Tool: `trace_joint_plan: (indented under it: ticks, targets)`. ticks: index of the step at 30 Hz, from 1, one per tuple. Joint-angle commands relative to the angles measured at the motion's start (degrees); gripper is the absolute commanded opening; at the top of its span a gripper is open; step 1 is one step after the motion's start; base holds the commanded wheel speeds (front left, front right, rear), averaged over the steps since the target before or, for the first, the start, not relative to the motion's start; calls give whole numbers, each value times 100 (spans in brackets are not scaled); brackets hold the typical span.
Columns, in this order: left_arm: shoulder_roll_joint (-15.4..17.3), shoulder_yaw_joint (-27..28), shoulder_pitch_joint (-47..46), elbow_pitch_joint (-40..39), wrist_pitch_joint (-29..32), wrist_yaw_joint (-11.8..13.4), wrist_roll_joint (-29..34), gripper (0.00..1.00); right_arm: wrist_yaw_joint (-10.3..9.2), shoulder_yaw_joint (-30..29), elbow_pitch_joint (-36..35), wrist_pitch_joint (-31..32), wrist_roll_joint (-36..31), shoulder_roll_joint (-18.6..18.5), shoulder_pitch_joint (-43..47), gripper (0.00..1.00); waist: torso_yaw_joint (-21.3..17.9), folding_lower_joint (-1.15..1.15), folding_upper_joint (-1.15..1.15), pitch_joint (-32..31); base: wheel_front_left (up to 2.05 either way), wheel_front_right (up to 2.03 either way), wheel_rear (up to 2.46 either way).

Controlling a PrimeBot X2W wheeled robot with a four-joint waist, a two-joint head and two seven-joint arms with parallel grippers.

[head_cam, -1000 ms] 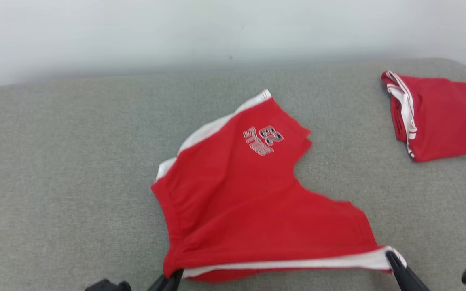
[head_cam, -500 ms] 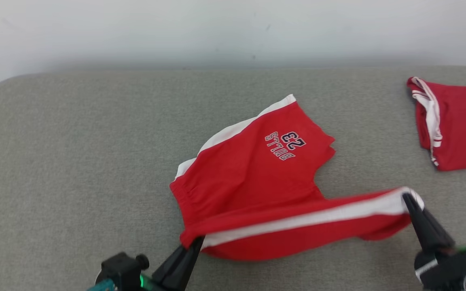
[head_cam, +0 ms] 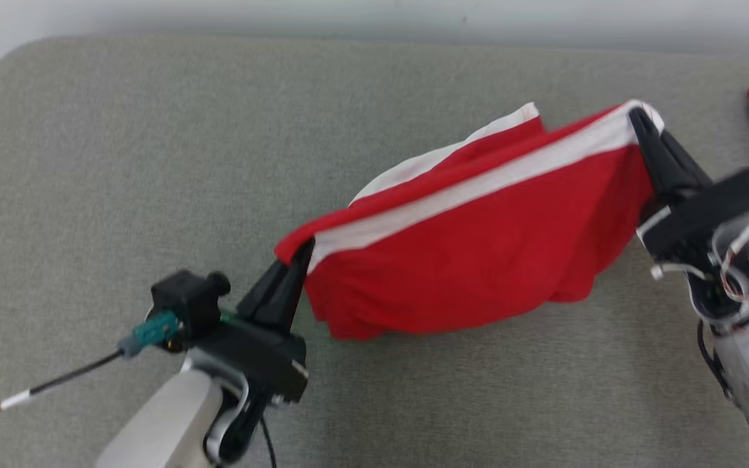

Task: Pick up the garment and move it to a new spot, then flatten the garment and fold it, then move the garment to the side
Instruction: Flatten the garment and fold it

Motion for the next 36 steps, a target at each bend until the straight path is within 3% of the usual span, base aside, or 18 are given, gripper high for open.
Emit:
trace_joint_plan:
  ticks: [1, 7, 13, 14, 15, 16, 17, 27, 31, 36]
  targets:
    - [-107, -2, -335, 247, -16, -22, -7, 0, -15, 112, 462, 65, -100, 129, -446, 0, 286, -1, -1, 400, 0, 0, 0]
    - [-380, -277, -1140, 909, -16, -28, -121, 0, -15, 528, 1975, -86, -363, 457, -1654, 0, 471, -1, -1, 720, 0, 0, 0]
    - [-487, -403, -1351, 1205, -16, -29, -169, 0, -15, 853, 2765, -256, -488, 516, -2076, 0, 507, -1, -1, 739, 0, 0, 0]
    - [-494, -422, -1356, 1256, -16, -29, -183, 0, -15, 910, 2866, -326, -503, 518, -2123, 17, 504, -1, -1, 723, 0, 0, 0]
    - [-489, -441, -1352, 1302, -16, -29, -187, 21, -15, 984, 2942, -386, -508, 535, -2148, 85, 495, -1, -1, 694, 0, 0, 0]
    - [-477, -449, -1343, 1330, -16, -30, -171, 85, -15, 1059, 3001, -434, -492, 551, -2157, 100, 476, -1, -1, 662, 0, 0, 0]
    - [-466, -430, -1322, 1349, -16, -30, -146, 100, -15, 1135, 3036, -484, -475, 537, -2175, 100, 458, -1, -1, 630, 0, 0, 0]
    - [-263, 413, -300, 991, -16, -23, 291, 100, -15, 1847, 3001, -841, -126, 24, -1663, 100, 346, -1, -1, 116, 0, 0, 0]
    - [-243, 1104, 218, 450, -16, 93, 732, 100, -15, 1985, 3047, -870, 75, -152, -1399, 100, 367, -1, -1, -12, 0, 0, 0]
    - [-577, 2202, 1006, -519, -15, 172, 1517, 100, -15, 2079, 3210, -877, 272, -162, -1226, 100, 430, -1, -1, -80, 0, 0, 0]
